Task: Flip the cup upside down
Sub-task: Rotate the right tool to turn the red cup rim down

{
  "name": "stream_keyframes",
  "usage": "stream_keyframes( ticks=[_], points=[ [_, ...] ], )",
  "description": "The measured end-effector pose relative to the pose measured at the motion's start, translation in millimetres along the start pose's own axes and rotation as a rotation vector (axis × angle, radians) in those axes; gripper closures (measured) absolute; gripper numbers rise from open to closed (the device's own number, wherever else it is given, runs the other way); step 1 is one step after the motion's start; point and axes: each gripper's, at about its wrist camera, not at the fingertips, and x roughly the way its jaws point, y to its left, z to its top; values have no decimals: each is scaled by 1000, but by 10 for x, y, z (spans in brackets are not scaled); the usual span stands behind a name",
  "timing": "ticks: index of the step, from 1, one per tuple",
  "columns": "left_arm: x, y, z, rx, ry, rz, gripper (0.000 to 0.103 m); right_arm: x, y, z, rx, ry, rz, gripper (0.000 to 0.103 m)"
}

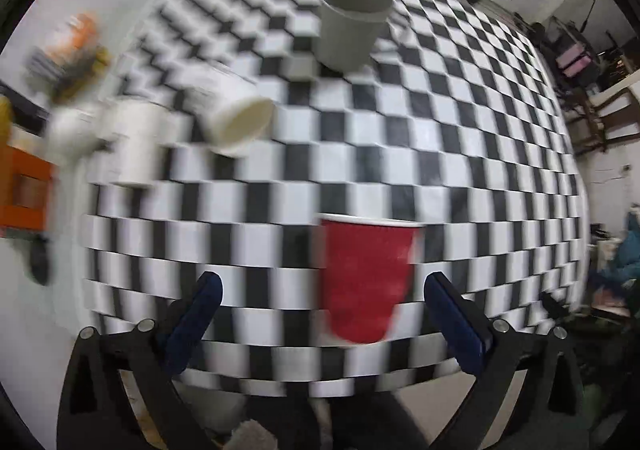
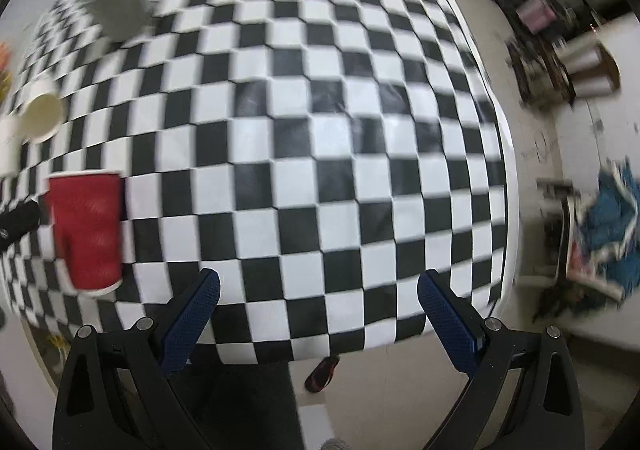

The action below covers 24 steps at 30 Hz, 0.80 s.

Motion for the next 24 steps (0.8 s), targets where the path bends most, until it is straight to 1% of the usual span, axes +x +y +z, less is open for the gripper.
stream_keyframes(
  ticks=[1, 2, 3, 4, 6, 7, 8, 9, 11, 12, 13, 14, 15, 16, 19, 21, 22, 24],
  points=[
    [-94, 90, -70, 9, -44, 54, 0, -97, 104, 13, -72, -36, -13, 3],
    [-131, 184, -136, 9, -68, 103, 0, -154, 186, 21, -129, -60, -28, 3],
    [-141, 286, -212, 5, -83, 149, 0, -243, 338, 25, -229, -99, -57, 3],
    [-127, 400, -302, -7, -88, 192, 0, -302, 464, 16, -310, -130, -82, 3],
    [-60, 641, -450, -31, -67, 230, 0, -424, 846, -38, -551, -209, -165, 3],
    [24, 697, -514, -45, -47, 244, 0, -444, 974, -65, -633, -229, -195, 3],
    [150, 781, -603, -65, -14, 251, 0, -453, 1168, -118, -760, -255, -245, 3],
    [223, 822, -654, -79, 5, 250, 0, -444, 1376, -190, -903, -285, -304, 3],
    [373, 879, -775, -101, 39, 252, 0, -381, 1681, -305, -1139, -334, -410, 3],
    [476, 892, -839, -102, 56, 260, 0, -340, 1797, -383, -1248, -360, -456, 3],
    [565, 843, -836, -103, 67, 265, 0, -301, 1890, -457, -1346, -386, -494, 3],
    [644, 842, -869, -106, 81, 265, 0, -249, 1977, -552, -1464, -420, -538, 6],
    [724, 841, -906, -111, 97, 260, 0, -170, 2062, -671, -1611, -459, -592, 7],
    [786, 838, -928, -116, 111, 255, 0, -90, 2137, -768, -1732, -486, -647, 8],
    [908, 861, -987, -127, 128, 245, 0, 137, 2191, -1015, -2039, -529, -762, 14],
    [952, 881, -992, -131, 135, 243, 0, 288, 2131, -1165, -2246, -568, -840, 14],
    [966, 907, -982, -134, 136, 243, 0, 379, 2065, -1223, -2376, -587, -888, 15],
    [1012, 955, -970, -142, 140, 240, 0, 502, 1986, -1287, -2552, -621, -957, 15]
  ],
)
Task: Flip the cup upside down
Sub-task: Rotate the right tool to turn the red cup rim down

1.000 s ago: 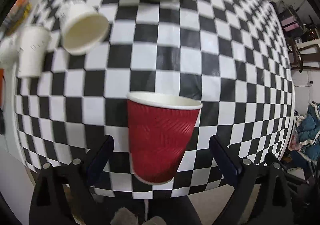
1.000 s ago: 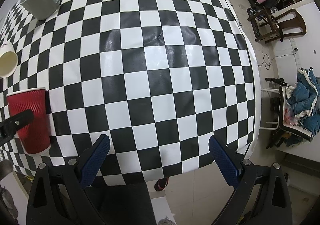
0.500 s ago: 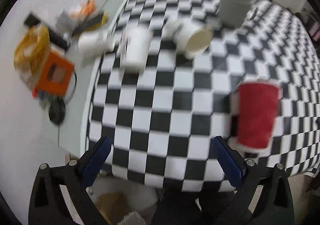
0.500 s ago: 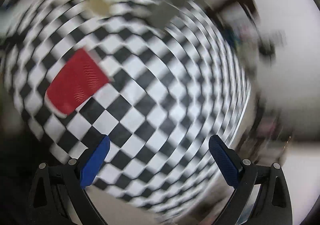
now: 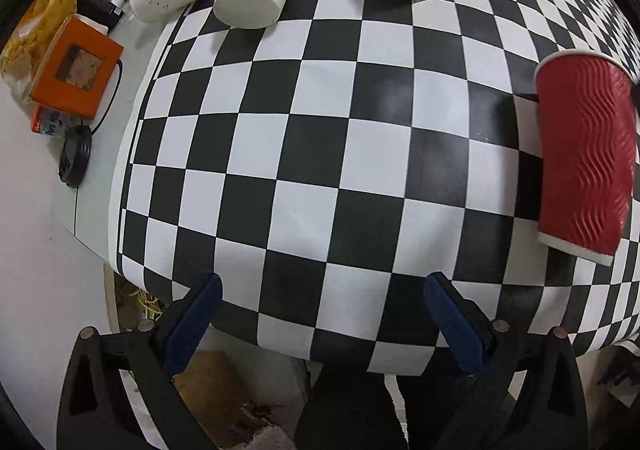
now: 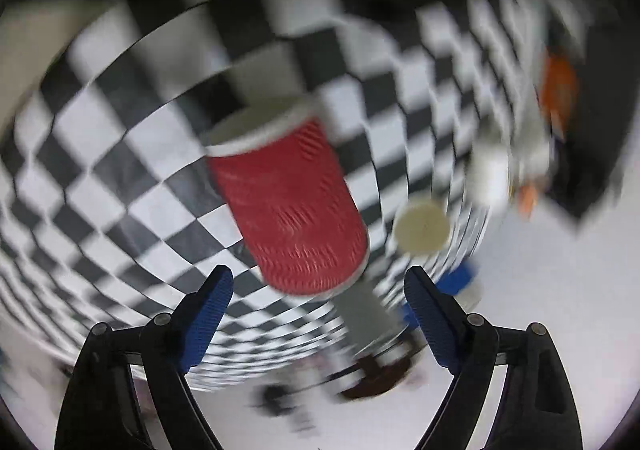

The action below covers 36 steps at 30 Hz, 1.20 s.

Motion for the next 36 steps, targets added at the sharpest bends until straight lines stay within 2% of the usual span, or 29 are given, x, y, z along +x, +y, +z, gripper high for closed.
stream_keyframes(
  ticks=[3, 6, 11, 17, 22, 29, 33, 36],
  points=[
    [83, 70, 37, -19, 10, -4, 0, 105, 159, 37, -205, -42, -64, 17],
    [155, 165, 84, -34, 17, -8, 0, 179, 182, 104, -306, -62, -83, 19],
    [205, 259, 126, -37, 24, -4, 0, 295, 179, 209, -377, -79, -87, 29],
    [154, 259, 126, -35, 18, 0, 0, 252, 205, 267, -373, -83, -65, 29],
    [118, 329, 174, -34, 7, 8, 0, 236, 117, 265, -288, -86, -16, 30],
    [-31, 308, 209, -27, -18, 28, 0, 207, -141, 192, -86, -47, 59, 30],
    [-146, 266, 234, -26, -40, 32, 0, 242, -298, 105, 56, -10, 153, 30],
    [-207, 191, 276, -14, -53, 33, 0, 277, -397, 11, 205, 22, 268, 30]
  ],
)
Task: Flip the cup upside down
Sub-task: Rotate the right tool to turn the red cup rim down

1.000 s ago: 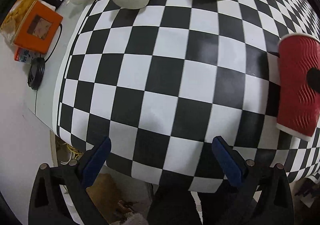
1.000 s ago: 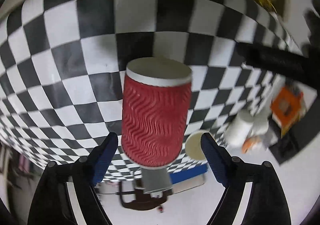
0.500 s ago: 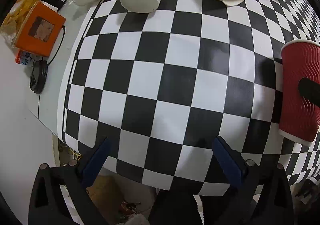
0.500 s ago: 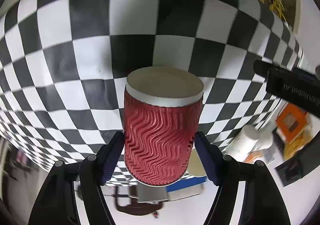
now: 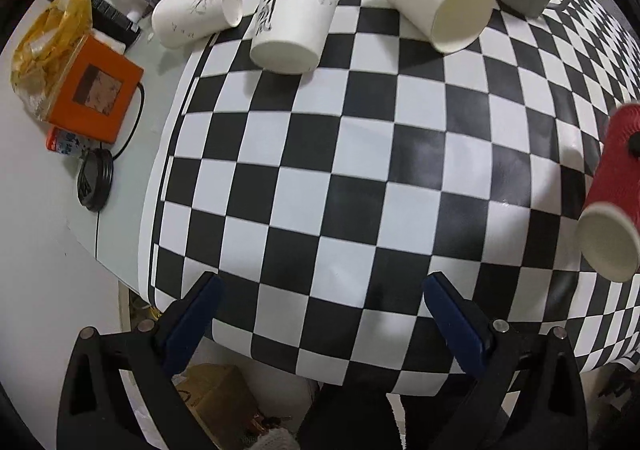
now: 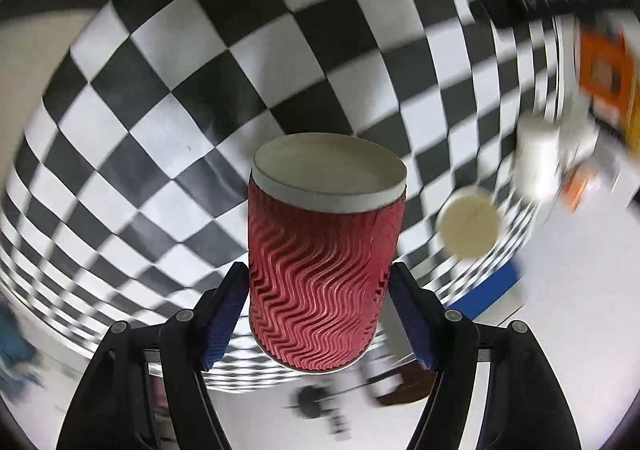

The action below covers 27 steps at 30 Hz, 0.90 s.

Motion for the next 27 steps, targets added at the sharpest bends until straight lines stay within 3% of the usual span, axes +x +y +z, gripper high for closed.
stream_keyframes(
  ticks=[4, 7, 17, 23, 27],
  points=[
    [-44, -73, 56, 12, -9, -2, 0, 87, -233, -199, 306, 28, 257, 30],
    [-46, -111, 93, 18, -10, -6, 0, 220, -357, -402, 498, 54, 405, 30],
    [-53, -204, 114, 33, -12, -14, 0, 1007, -566, -1177, 1167, 164, 996, 30],
    [-51, -224, 115, 36, -10, -17, 0, 1304, -403, -1398, 1399, 206, 1206, 30],
    [-44, -268, 123, 41, -4, -25, 0, 1471, -331, -1502, 1507, 214, 1283, 30]
  ],
)
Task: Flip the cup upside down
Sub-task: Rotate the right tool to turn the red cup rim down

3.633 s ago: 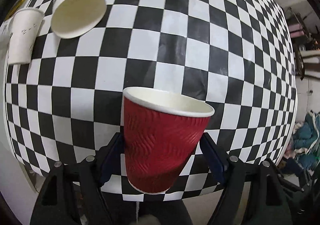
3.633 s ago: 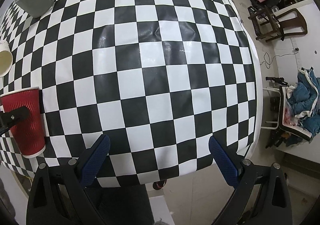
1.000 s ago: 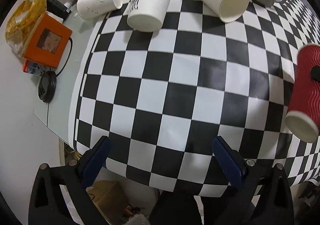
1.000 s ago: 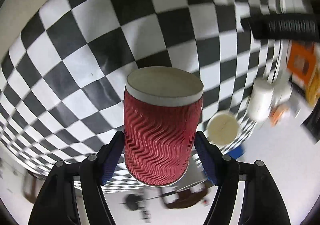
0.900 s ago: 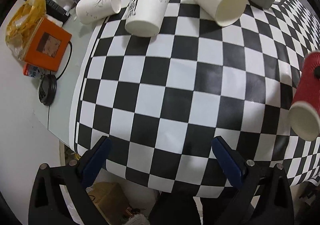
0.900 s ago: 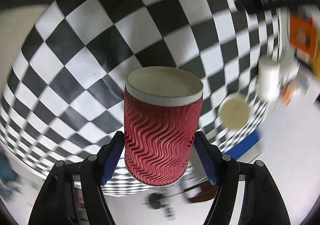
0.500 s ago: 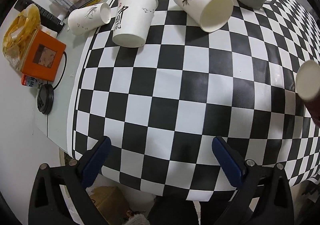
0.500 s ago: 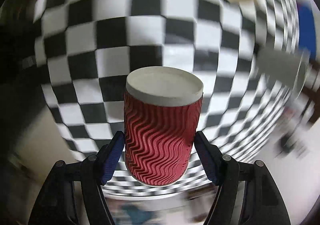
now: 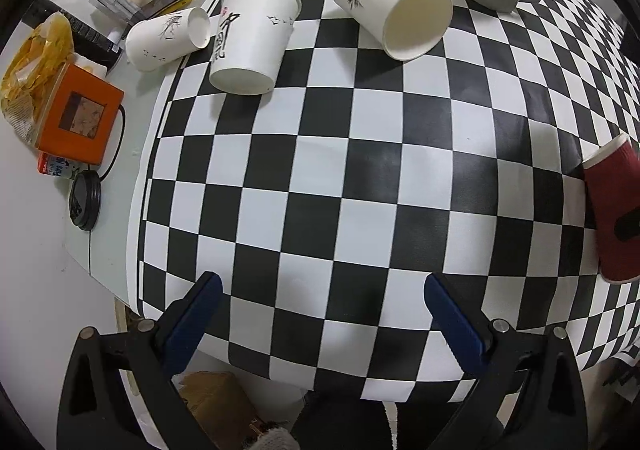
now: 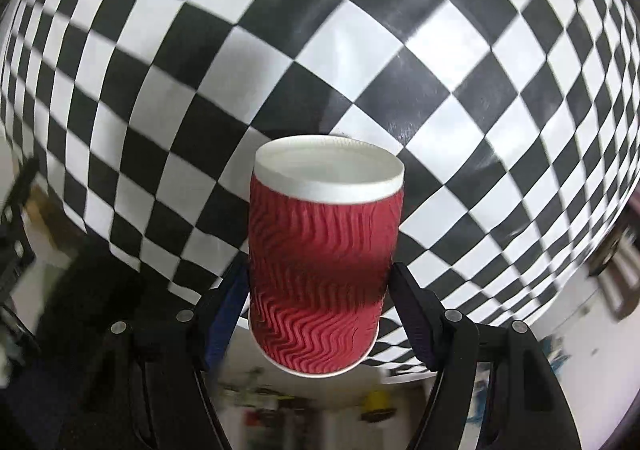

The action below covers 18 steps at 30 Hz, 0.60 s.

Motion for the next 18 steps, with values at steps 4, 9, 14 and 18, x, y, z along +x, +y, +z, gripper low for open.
stream_keyframes(
  ticks=[4, 9, 14, 18],
  points=[
    [9, -66, 47, 6, 10, -20, 0, 51, -143, 2, 90, 2, 79, 30],
    [35, -173, 203, 21, 13, -42, 0, 88, -286, -16, 144, 9, 137, 28],
    [20, -243, 363, 48, 4, -35, 0, 21, -414, 32, 161, -23, 143, 16],
    [-4, -287, 465, 56, 5, -40, 0, -43, -476, 74, 169, -73, 179, 16]
  ],
)
